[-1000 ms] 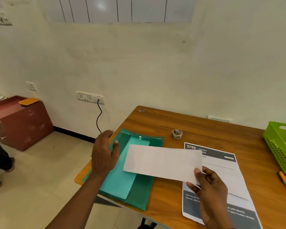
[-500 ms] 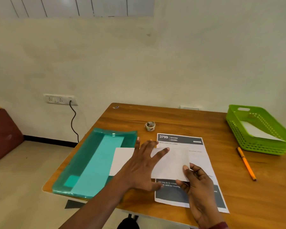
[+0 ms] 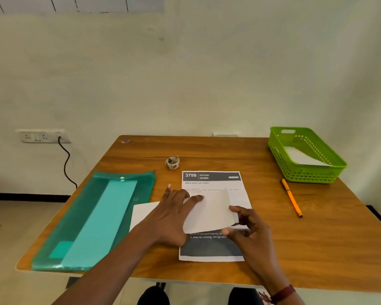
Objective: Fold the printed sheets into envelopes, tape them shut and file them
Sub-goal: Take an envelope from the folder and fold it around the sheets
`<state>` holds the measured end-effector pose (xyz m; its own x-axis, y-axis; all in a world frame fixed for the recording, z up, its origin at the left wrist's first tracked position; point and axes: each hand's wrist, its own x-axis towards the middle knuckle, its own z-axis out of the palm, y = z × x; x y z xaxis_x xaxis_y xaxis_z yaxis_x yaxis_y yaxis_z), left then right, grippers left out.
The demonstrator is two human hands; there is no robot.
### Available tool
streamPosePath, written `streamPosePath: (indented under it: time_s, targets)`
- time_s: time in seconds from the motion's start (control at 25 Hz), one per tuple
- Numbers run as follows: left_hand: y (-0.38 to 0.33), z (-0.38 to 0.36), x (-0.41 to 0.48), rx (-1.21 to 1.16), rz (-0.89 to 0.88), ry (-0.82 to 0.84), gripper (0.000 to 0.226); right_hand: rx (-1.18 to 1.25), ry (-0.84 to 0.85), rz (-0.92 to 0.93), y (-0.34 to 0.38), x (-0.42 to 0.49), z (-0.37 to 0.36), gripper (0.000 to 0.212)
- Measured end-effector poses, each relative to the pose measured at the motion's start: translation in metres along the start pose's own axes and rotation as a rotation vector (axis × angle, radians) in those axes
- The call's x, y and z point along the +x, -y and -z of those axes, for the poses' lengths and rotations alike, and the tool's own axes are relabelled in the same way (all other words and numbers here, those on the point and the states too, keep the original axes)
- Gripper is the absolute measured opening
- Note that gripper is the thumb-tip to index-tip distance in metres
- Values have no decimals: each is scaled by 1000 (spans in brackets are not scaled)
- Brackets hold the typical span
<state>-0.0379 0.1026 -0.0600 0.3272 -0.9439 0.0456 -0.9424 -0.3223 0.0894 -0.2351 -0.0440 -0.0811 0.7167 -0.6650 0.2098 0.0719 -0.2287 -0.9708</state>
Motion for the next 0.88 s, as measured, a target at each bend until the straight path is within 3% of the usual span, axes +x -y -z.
streamPosePath:
  time_s: [0.12,0.24,0.44,0.56,0.72,0.88]
  targets:
    - [2,3,0,-13,7,42,110,-167,67,138,1,0,6,53]
    - [5,9,1,-73,33,118,104,-385,-2,294,-3,3,10,50]
    - [10,25,4,-256,134,256,79,-453,-44,315,-2,11,13,27]
    - [4,41,0,-183,173,11,66,-346,-59,297,-1,13,10,18]
    - [-21,38,-1,123,-29,-471,61,14,-100,138,6,16,-2,13]
    - [-40,23,8,246,-108,-373,110,229,-64,24,14,18,-12,15]
